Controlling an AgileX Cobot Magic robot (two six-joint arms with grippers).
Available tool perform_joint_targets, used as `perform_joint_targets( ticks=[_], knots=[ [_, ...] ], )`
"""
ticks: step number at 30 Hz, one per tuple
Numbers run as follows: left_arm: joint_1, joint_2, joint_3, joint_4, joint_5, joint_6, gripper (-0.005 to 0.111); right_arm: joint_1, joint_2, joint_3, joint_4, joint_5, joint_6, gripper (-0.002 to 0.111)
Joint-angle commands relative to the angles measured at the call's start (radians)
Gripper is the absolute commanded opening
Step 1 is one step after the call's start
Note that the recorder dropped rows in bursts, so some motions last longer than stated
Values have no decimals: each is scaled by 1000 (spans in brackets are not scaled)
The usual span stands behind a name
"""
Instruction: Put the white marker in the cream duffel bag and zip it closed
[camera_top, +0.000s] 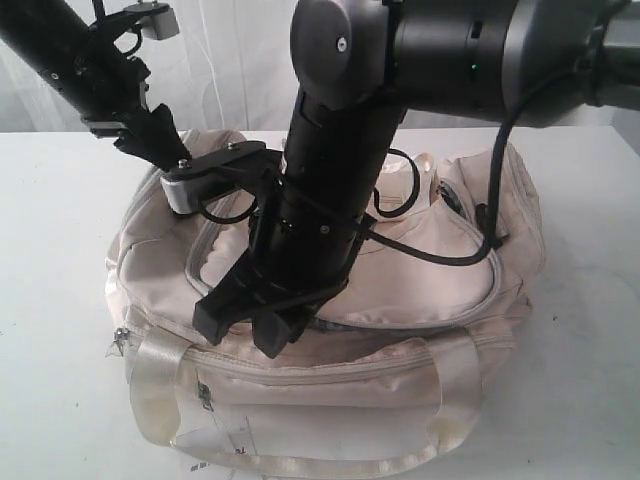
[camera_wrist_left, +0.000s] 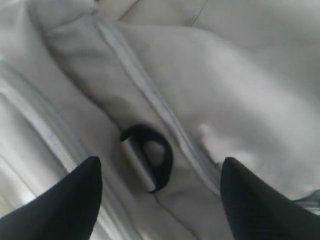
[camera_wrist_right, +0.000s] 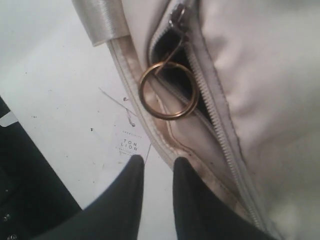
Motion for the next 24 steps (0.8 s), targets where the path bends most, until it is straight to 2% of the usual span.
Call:
perform_joint_targets(
  ticks=[1,6,10,12,17,21,24],
  knots=[
    [2,-54,34,-82,92,98,70,-3,-27,0,-40,4,-109,21],
    [2,-130,130,-71,92,195,68,-3,-69,0,-276,4,-244,21],
    [2,-210,227,-79,92,336,55,-3,-78,0,-478,4,-285,21],
    [2,-246,270,-86,92,392,51,-1,-78,0,-453,4,-285,21],
    [2,-323,343,-86,63,379,51,54,-65,0,-211,-2,-315,26],
    [2,-344,396,-82,35,362,51,117,-34,0,-211,-37,-309,39],
    [2,-344,451,-82,-4,362,51,162,-9,0,-210,-110,-309,44]
  ],
)
